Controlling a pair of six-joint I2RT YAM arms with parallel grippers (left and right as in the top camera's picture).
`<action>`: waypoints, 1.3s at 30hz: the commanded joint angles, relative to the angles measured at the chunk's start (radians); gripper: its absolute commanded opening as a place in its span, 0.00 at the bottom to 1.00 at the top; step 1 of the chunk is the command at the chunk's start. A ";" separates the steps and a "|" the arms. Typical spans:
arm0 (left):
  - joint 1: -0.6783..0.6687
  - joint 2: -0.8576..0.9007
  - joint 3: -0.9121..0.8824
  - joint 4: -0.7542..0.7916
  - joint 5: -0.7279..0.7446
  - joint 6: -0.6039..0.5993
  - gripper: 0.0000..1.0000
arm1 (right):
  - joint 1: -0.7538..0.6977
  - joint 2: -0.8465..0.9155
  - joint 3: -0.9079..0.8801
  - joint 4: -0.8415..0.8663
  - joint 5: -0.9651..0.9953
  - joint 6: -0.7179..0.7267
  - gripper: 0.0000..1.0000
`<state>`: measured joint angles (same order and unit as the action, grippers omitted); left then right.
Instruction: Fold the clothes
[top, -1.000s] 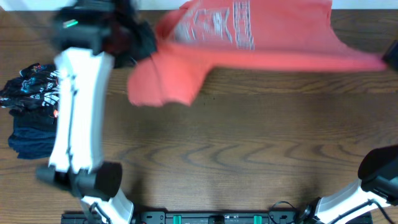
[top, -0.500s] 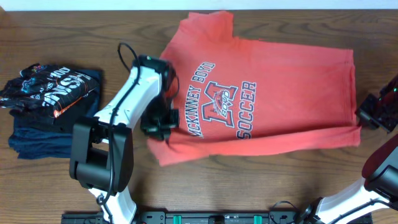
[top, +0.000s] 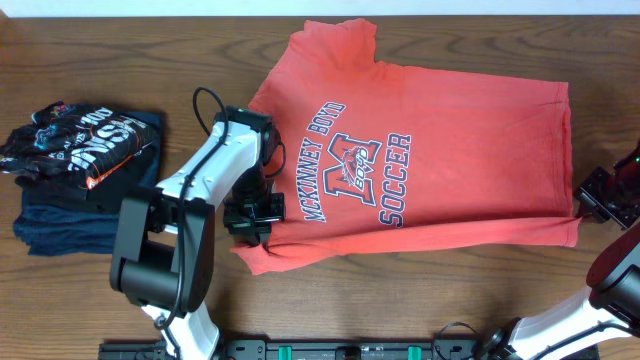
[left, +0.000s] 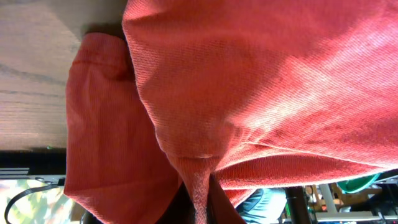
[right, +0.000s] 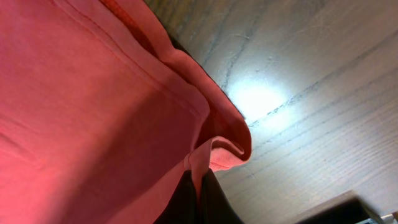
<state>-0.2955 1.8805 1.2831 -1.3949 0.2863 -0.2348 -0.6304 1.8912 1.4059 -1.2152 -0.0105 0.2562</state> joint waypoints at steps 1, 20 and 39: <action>0.006 -0.067 -0.006 0.020 -0.006 0.009 0.06 | -0.002 -0.025 -0.002 0.012 -0.010 0.016 0.01; 0.133 -0.169 -0.006 0.460 0.212 -0.126 0.06 | 0.031 -0.025 -0.002 0.131 -0.031 0.005 0.01; 0.132 -0.169 -0.006 0.692 0.212 -0.146 0.06 | 0.036 -0.024 -0.002 0.225 -0.031 0.005 0.01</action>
<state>-0.1654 1.7184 1.2819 -0.7307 0.4953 -0.3649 -0.6025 1.8912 1.4055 -1.0023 -0.0509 0.2558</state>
